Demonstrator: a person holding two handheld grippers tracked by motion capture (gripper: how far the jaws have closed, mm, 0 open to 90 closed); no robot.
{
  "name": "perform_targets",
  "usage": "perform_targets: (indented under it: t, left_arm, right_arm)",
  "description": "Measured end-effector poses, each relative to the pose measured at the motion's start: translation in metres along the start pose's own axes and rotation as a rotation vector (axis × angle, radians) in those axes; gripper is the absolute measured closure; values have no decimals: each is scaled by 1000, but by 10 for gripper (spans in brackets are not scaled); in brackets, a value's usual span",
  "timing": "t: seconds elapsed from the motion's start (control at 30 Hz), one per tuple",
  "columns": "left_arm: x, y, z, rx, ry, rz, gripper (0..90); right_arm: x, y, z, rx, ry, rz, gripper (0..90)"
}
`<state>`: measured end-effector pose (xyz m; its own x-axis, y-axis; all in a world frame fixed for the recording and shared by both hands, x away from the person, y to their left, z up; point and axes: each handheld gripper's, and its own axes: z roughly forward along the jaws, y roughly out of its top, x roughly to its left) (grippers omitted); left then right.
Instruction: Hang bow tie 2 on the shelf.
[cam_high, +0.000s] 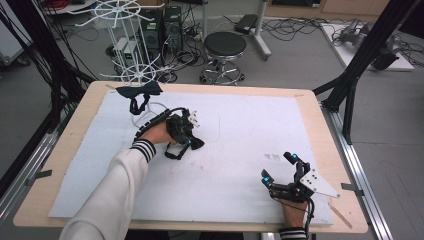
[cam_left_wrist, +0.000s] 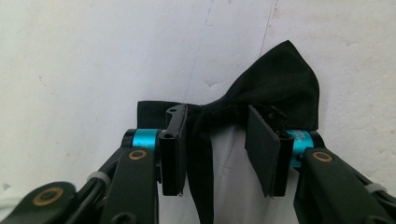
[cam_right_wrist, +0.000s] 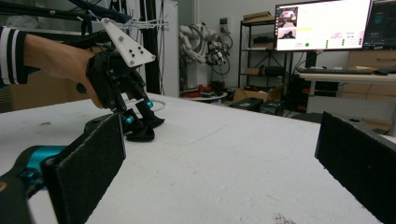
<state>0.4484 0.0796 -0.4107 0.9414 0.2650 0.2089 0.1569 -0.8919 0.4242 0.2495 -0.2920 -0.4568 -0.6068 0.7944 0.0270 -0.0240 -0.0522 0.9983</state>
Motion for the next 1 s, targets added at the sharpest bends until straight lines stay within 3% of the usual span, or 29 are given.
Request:
perform_targets:
  t: [0.13, 0.33, 0.5, 0.77, 1.0]
  left_arm:
    - [2, -1, 2, 0, -18, -48, 627]
    - [4, -2, 3, 4, -16, -87, 715]
    - [2, -2, 4, 12, 17, -95, 787]
    - [-3, -1, 2, 23, 43, -89, 827]
    - [-9, 1, -1, -8, 52, -118, 869]
  right_arm:
    - [0, 0, 0, -1, 1, 0, 9]
    - [0, 0, 0, -3, -2, 2, 9]
    - [0, 0, 0, -4, 0, 1, 9]
    - [0, 0, 0, -7, 0, 3, 9]
    - [0, 0, 0, -9, -1, -3, 9]
